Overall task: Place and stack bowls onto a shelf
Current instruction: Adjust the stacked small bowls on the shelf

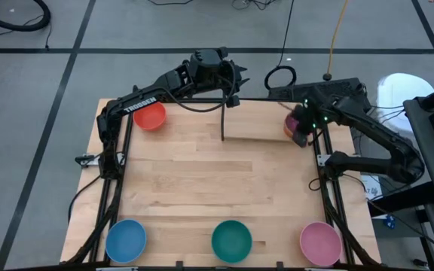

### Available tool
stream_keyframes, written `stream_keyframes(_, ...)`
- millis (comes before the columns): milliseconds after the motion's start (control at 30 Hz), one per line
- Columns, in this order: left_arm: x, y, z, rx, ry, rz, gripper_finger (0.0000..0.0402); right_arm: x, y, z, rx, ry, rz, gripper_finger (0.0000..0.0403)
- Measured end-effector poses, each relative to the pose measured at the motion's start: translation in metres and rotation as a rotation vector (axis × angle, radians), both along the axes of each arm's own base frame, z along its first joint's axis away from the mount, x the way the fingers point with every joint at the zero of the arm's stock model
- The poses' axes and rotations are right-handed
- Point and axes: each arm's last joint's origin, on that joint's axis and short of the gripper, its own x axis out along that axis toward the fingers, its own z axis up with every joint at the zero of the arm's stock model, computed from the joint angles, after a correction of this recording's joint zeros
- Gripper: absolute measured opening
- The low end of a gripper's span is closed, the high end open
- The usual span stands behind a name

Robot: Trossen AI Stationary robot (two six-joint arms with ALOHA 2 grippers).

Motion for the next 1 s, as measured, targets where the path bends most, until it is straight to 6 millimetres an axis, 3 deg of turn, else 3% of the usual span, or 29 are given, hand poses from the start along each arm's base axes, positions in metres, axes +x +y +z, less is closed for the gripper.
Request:
stream_keyframes(200, 0.000, 0.000, 0.000, 0.004, 0.001, -0.001, 0.0149, -0.003, 0.013, -0.023, 0.098, 0.044, 0.060, 0.0000)
stream_keyframes(433, 0.000, 0.000, 0.000, 0.006, 0.001, -0.001, 0.0149, -0.007, 0.012, -0.051, 0.051, 0.166, -0.010, 0.0000)
stream_keyframes(1000, 0.000, 0.000, 0.000, 0.009, 0.004, -0.003, 0.0149, -0.005, 0.001, -0.049, -0.204, 0.236, -0.093, 0.0000)
